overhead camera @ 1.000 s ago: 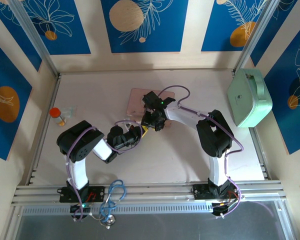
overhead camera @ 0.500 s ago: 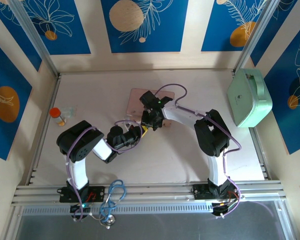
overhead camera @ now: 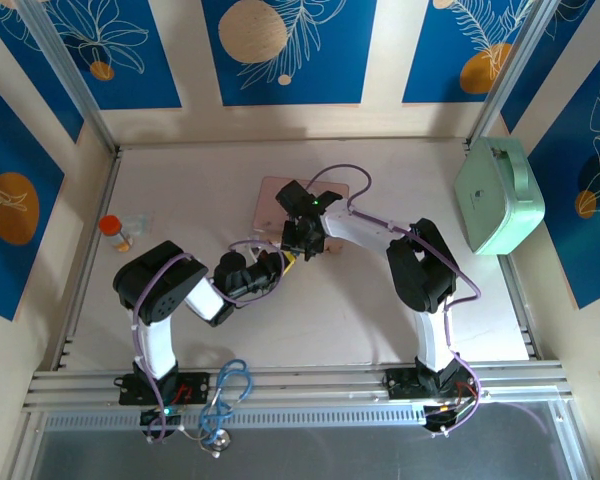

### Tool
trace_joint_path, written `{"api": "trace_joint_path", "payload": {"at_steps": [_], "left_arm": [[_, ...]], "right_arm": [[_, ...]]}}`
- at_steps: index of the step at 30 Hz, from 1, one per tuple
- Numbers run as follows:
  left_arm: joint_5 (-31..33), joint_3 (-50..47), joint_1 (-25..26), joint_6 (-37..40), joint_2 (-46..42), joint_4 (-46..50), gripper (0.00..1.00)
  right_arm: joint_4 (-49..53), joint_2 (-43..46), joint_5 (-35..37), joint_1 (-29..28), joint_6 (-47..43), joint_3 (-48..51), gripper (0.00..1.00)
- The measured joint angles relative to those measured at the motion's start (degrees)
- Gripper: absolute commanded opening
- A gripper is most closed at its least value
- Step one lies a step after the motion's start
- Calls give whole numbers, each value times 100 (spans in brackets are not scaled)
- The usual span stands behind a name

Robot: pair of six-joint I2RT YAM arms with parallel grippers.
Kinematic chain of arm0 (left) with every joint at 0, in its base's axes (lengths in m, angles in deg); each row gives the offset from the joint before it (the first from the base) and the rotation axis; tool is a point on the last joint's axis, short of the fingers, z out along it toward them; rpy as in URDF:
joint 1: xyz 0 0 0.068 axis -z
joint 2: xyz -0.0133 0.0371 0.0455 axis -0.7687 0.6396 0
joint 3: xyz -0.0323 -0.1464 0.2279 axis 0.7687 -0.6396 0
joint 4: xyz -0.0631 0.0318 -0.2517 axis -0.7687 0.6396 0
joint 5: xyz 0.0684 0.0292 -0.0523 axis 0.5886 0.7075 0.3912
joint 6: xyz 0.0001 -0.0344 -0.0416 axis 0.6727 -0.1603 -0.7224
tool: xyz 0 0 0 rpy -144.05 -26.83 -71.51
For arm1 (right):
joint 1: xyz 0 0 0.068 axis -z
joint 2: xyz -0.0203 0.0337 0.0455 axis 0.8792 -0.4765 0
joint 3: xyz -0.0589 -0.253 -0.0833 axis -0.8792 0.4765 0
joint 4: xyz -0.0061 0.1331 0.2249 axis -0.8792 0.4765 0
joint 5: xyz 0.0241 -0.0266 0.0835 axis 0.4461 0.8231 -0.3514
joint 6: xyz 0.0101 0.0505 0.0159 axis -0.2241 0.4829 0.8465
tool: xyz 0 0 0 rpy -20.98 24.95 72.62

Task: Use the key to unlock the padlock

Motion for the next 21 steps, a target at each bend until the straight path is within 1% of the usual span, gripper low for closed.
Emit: {"api": "trace_joint_path", "payload": {"at_steps": [3,4,5,8,10,17,21], "left_arm": [[2,0,0,0,0,-2,0],[2,0,0,0,0,-2,0],[2,0,0,0,0,0,0],[0,-2,0,0,2,-2,0],[0,-2,0,0,2,-7,0],[-20,-2,0,0,4,2,0],[-17,-2,-4,2,4,2,0]], "right_arm": [[61,-2,42,-13,-26,-66,31],[76,-9,52,-15,-33,-70,30],[79,-22,52,-15,-33,-70,31],[103,-52,50,-17,-50,-85,41],[131,-87,50,-26,-24,-85,41],[127,-127,52,-31,35,-90,25],[140,-127,52,-31,39,-114,10]]}}
